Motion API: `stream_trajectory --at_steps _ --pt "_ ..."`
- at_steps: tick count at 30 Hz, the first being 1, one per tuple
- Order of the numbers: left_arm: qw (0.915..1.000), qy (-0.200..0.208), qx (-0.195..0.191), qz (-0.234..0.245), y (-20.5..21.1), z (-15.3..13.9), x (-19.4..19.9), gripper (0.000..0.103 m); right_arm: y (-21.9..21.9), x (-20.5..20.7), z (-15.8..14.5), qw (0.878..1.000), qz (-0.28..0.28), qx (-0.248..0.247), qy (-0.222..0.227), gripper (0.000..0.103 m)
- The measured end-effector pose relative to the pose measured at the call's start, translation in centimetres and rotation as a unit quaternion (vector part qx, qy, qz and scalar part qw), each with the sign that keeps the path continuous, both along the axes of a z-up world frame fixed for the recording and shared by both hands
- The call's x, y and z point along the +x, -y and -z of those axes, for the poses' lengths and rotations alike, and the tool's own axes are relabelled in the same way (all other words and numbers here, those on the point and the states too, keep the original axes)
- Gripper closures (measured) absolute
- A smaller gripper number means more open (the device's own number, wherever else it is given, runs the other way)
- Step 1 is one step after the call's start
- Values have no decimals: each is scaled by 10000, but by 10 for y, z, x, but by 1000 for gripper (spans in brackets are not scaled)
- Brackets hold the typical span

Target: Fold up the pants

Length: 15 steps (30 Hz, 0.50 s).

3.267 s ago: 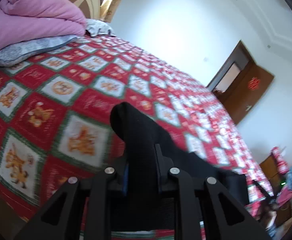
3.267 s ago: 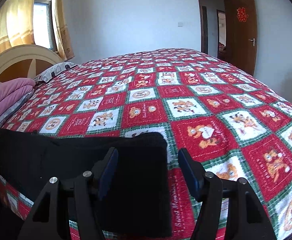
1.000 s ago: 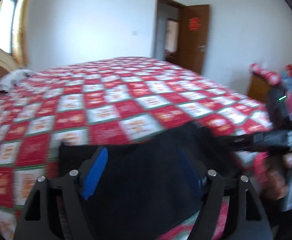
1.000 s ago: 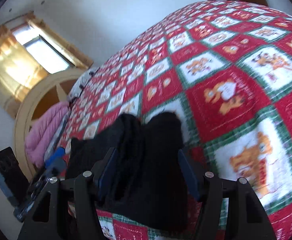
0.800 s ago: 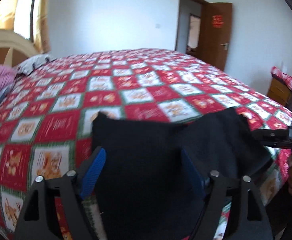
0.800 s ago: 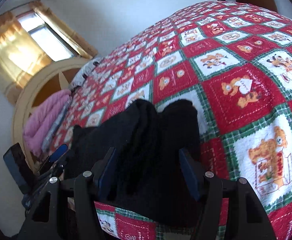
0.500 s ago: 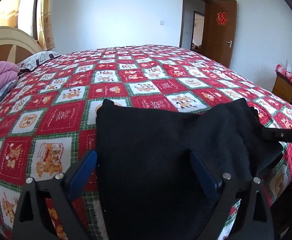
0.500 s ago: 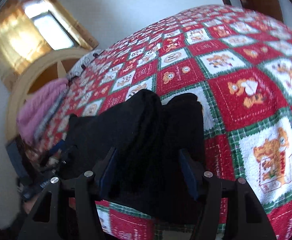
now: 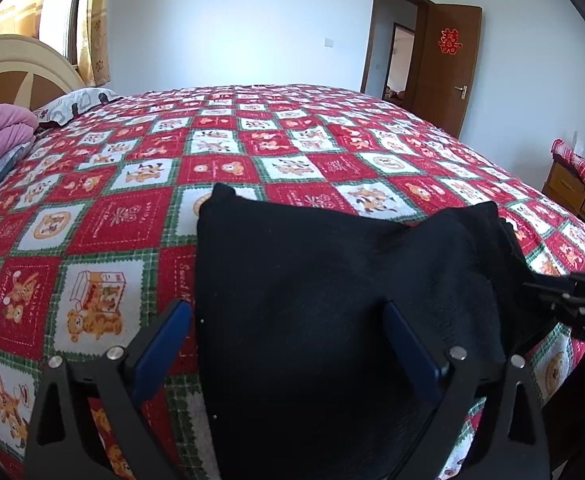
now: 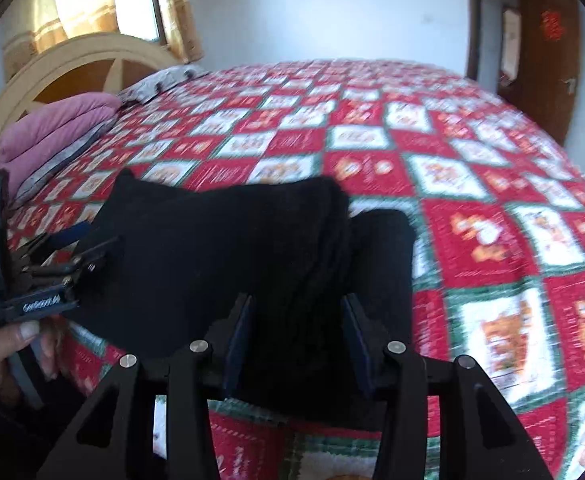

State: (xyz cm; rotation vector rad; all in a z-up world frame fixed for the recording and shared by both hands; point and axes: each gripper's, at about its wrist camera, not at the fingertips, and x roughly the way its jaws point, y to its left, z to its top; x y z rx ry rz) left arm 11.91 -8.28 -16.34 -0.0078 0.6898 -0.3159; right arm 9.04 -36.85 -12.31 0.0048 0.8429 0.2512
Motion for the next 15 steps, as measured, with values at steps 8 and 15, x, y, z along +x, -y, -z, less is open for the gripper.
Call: stream_trajectory --at_steps 8,15 --pt "10000 17 9 42 0 -3 -3 3 15 -8 -16 9989 12 468 55 88" --pt "9999 -54 -8 84 2 2 -2 2 35 -10 -9 9979 436 470 -128 88"
